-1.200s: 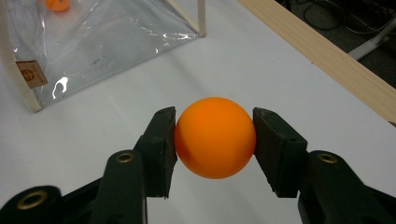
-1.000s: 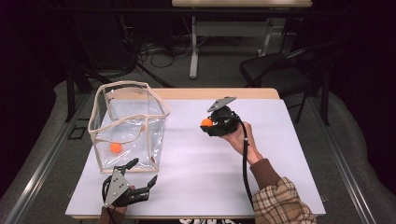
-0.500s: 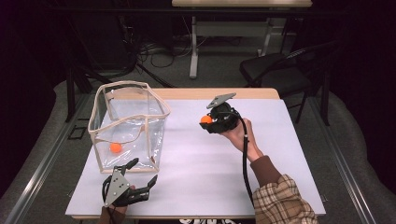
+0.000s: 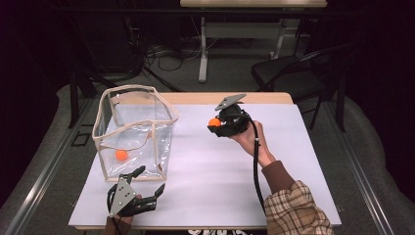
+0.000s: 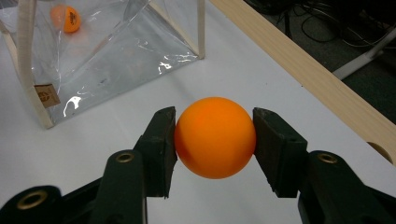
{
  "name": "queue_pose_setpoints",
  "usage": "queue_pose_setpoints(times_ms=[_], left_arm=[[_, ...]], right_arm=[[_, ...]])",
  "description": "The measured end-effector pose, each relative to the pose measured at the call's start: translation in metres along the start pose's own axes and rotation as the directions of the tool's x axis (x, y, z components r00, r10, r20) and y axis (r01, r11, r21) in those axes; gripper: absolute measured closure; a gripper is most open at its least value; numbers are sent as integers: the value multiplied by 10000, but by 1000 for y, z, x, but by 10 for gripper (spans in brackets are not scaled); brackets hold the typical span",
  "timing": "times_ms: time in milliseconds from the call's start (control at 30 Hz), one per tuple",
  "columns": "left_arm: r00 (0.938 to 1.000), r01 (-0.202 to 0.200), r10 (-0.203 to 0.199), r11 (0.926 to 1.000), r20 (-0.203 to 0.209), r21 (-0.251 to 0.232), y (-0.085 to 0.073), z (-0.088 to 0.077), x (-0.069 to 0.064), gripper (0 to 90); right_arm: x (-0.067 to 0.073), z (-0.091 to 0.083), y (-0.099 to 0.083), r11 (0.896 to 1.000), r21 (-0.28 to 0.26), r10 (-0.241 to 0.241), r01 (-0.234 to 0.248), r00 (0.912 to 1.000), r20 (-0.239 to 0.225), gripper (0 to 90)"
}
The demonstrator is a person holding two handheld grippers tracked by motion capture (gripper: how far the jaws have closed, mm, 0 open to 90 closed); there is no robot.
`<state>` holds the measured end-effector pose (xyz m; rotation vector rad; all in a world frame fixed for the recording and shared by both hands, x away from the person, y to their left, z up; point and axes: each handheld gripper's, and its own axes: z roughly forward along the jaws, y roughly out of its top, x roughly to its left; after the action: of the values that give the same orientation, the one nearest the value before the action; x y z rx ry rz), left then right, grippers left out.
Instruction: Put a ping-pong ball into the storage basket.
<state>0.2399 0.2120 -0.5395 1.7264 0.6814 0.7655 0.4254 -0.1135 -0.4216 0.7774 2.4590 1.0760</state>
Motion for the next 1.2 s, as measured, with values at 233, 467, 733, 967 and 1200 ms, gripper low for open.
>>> queue_pose_setpoints(times_ms=[233, 467, 733, 967, 1200], left_arm=[[10000, 1, -1, 10000, -4, -1, 0, 0, 0, 156], [10000, 9, -9, 10000, 2, -5, 0, 0, 0, 156], [10000, -9, 9, 10000, 5, 22, 0, 0, 0, 155], [10000, -12, 12, 10000, 7, 17, 0, 0, 0, 156], [10000, 14, -13, 10000, 21, -16, 0, 0, 0, 156]], right_arm=[[0, -1, 5, 10000, -21, -13, 13, 10000, -44, 512], [-1, -2, 9, 10000, -3, -38, 38, 10000, -64, 512], [-1, -3, 15, 9999, -61, -86, 85, 9999, -80, 512], [0, -2, 18, 9999, 13, -165, 165, 9998, -80, 512], [0, -1, 22, 9998, 1, -199, 199, 9997, -109, 512]])
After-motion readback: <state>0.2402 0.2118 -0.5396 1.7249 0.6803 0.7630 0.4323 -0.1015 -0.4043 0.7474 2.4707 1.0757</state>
